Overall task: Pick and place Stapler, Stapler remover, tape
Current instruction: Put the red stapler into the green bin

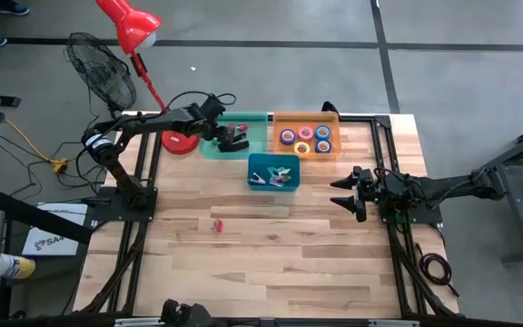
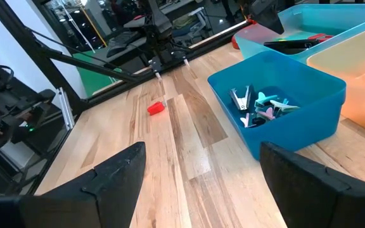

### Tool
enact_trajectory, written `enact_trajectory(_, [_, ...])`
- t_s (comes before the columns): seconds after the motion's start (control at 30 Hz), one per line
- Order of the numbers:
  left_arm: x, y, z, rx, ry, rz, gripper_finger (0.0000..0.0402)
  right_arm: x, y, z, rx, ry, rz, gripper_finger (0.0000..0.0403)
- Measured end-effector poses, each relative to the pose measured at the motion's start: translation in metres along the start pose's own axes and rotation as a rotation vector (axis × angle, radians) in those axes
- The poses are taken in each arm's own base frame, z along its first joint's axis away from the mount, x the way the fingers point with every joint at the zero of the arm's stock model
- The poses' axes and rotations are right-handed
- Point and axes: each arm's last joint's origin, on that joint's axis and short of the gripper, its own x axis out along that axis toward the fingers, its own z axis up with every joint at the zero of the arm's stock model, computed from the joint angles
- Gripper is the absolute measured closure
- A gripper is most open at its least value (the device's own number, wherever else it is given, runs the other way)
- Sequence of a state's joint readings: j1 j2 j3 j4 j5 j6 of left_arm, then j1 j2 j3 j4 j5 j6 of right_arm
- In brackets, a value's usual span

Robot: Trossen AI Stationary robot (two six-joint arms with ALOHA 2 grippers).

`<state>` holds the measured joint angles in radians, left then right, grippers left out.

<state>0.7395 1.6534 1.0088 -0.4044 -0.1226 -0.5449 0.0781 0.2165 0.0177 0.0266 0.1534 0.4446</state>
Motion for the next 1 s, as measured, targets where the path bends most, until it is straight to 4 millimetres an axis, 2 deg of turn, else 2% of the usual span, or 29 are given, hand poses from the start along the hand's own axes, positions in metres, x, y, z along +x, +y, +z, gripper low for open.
enact_trajectory(0.2, [-0.017, -0.003, 0.003, 0.119, 0.021, -0.094, 0.0162, 0.000, 0.000, 0.000, 0.000, 0.000, 0.000, 0.0104])
enact_trajectory(0.47, [-0.073, -0.014, -0.003, 0.374, -0.028, -0.209, 0.0178, 0.000, 0.000, 0.000, 0.000, 0.000, 0.000, 0.0104])
enact_trajectory(0.7, [-0.117, -0.018, -0.029, 0.630, 0.015, -0.316, 0.0188, 0.000, 0.000, 0.000, 0.000, 0.000, 0.000, 0.0104])
enact_trajectory(0.83, [-0.130, -0.023, -0.046, 0.762, 0.064, -0.340, 0.0188, 0.000, 0.000, 0.000, 0.000, 0.000, 0.000, 0.0104])
enact_trajectory(1.0, [-0.137, -0.034, -0.068, 0.946, 0.135, -0.394, 0.0188, 0.000, 0.000, 0.000, 0.000, 0.000, 0.000, 0.0104])
